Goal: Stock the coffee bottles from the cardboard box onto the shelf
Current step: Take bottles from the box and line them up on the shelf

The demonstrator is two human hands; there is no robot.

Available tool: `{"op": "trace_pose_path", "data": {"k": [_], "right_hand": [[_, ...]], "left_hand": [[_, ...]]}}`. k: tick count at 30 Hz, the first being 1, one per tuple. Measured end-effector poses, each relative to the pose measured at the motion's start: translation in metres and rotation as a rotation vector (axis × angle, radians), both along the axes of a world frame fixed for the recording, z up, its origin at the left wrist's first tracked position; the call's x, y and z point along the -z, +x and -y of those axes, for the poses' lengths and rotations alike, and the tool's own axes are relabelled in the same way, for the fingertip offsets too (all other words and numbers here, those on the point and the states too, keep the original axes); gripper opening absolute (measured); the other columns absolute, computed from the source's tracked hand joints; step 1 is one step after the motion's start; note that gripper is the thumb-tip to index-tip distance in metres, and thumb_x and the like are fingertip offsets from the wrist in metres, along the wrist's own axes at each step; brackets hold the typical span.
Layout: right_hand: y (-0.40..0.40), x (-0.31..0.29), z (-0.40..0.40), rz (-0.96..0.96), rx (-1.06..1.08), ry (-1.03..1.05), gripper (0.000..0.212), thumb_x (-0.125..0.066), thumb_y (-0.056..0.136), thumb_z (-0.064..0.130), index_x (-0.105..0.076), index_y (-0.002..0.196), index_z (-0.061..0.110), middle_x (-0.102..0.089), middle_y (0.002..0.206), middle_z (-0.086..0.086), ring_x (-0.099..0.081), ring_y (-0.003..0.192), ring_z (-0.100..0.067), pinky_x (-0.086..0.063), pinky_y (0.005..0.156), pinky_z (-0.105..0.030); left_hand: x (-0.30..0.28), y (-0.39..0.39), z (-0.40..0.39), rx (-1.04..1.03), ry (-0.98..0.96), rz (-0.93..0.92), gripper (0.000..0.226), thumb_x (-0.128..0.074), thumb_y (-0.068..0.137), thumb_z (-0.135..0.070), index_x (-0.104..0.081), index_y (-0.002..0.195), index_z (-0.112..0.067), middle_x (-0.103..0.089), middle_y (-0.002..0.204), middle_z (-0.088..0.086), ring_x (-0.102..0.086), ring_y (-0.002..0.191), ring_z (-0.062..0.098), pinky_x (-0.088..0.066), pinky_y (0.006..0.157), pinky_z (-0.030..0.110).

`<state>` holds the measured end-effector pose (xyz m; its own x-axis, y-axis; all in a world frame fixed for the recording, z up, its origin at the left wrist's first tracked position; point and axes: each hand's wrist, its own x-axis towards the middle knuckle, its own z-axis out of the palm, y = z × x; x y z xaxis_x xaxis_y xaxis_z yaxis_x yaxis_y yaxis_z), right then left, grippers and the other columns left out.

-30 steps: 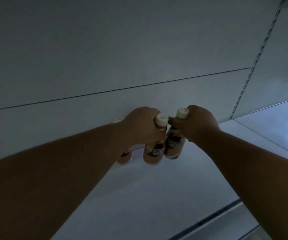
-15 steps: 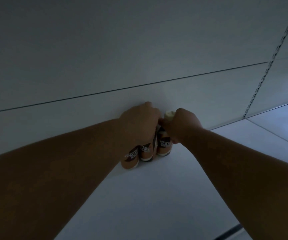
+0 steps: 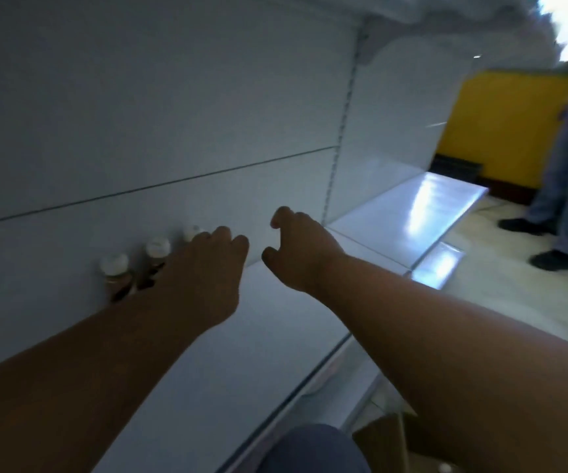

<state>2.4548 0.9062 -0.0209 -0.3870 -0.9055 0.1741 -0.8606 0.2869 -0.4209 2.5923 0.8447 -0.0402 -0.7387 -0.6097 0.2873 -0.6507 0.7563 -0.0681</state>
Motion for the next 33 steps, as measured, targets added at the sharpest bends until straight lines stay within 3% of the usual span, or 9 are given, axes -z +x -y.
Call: {"op": "trace_pose_path", "data": {"k": [3, 7, 15, 20, 24, 27, 30, 33], "right_hand": [[-0.029, 0.004, -0.065, -0.14, 0.165, -0.027, 0.039, -0.059, 0.087, 0.035, -0.049, 0.12, 0.017, -0.055, 0.109, -0.007, -0.059, 0.095, -0.026, -0.053, 0.082, -0.04], [-0.066, 0.017, -0.139, -0.191, 0.327, 0.008, 0.04, -0.059, 0.086, 0.037, -0.05, 0.121, 0.02, -0.055, 0.112, -0.005, -0.059, 0.096, -0.025, -0.054, 0.079, -0.04], [-0.157, 0.079, -0.283, -0.1, 0.611, 0.098, 0.036, -0.058, 0.086, 0.031, -0.051, 0.12, 0.021, -0.053, 0.114, -0.004, -0.056, 0.097, -0.024, -0.052, 0.08, -0.041], [-0.211, 0.171, -0.328, 0.028, 0.685, 0.222, 0.037, -0.059, 0.085, 0.03, -0.052, 0.12, 0.019, -0.053, 0.111, -0.004, -0.055, 0.099, -0.024, -0.052, 0.082, -0.042], [-0.243, 0.257, -0.338, 0.142, 0.652, 0.3, 0.03, -0.058, 0.088, 0.029, -0.052, 0.116, 0.02, -0.053, 0.108, 0.001, -0.055, 0.094, -0.019, -0.049, 0.069, -0.029], [-0.262, 0.313, -0.341, 0.215, 0.662, 0.324, 0.028, -0.061, 0.088, 0.03, -0.054, 0.113, 0.021, -0.053, 0.104, 0.002, -0.054, 0.089, -0.015, -0.049, 0.071, -0.029], [-0.281, 0.362, -0.351, 0.309, 0.68, 0.41, 0.024, -0.061, 0.088, 0.032, -0.053, 0.109, 0.023, -0.048, 0.1, 0.002, -0.05, 0.081, -0.013, -0.04, 0.063, -0.025], [-0.304, 0.406, -0.36, 0.377, 0.678, 0.501, 0.023, -0.061, 0.089, 0.03, -0.054, 0.111, 0.024, -0.048, 0.099, 0.002, -0.049, 0.079, -0.011, -0.035, 0.057, -0.023]], "left_hand": [[0.013, -0.037, -0.037, 0.17, 0.161, -0.037, 0.039, -0.074, 0.078, -0.029, -0.052, 0.109, -0.021, -0.051, 0.11, 0.002, -0.053, 0.096, 0.02, -0.045, 0.075, 0.03], [0.038, -0.097, -0.088, 0.346, 0.286, -0.03, 0.04, -0.075, 0.077, -0.031, -0.055, 0.11, -0.022, -0.052, 0.11, 0.001, -0.051, 0.097, 0.02, -0.047, 0.077, 0.033], [0.142, -0.247, -0.223, 0.608, 0.457, 0.228, 0.033, -0.072, 0.077, -0.024, -0.054, 0.104, -0.024, -0.053, 0.105, -0.001, -0.05, 0.092, 0.016, -0.049, 0.079, 0.033], [0.248, -0.298, -0.273, 0.611, 0.573, 0.424, 0.021, -0.064, 0.083, -0.018, -0.046, 0.09, -0.027, -0.051, 0.101, -0.001, -0.045, 0.089, 0.015, -0.046, 0.078, 0.034], [0.323, -0.326, -0.291, 0.551, 0.661, 0.587, 0.032, -0.071, 0.08, -0.023, -0.053, 0.107, -0.028, -0.051, 0.105, -0.002, -0.049, 0.092, 0.016, -0.051, 0.081, 0.037], [0.364, -0.343, -0.294, 0.521, 0.699, 0.661, 0.041, -0.074, 0.078, -0.026, -0.054, 0.114, -0.026, -0.05, 0.107, -0.002, -0.05, 0.093, 0.017, -0.052, 0.08, 0.037], [0.399, -0.36, -0.291, 0.508, 0.742, 0.706, 0.036, -0.066, 0.084, -0.026, -0.056, 0.119, -0.026, -0.052, 0.118, 0.001, -0.052, 0.102, 0.02, -0.049, 0.083, 0.035], [0.436, -0.375, -0.291, 0.386, 0.878, 0.717, 0.021, -0.059, 0.092, -0.028, -0.059, 0.111, -0.021, -0.059, 0.109, 0.002, -0.055, 0.09, 0.018, -0.046, 0.072, 0.031]]}}
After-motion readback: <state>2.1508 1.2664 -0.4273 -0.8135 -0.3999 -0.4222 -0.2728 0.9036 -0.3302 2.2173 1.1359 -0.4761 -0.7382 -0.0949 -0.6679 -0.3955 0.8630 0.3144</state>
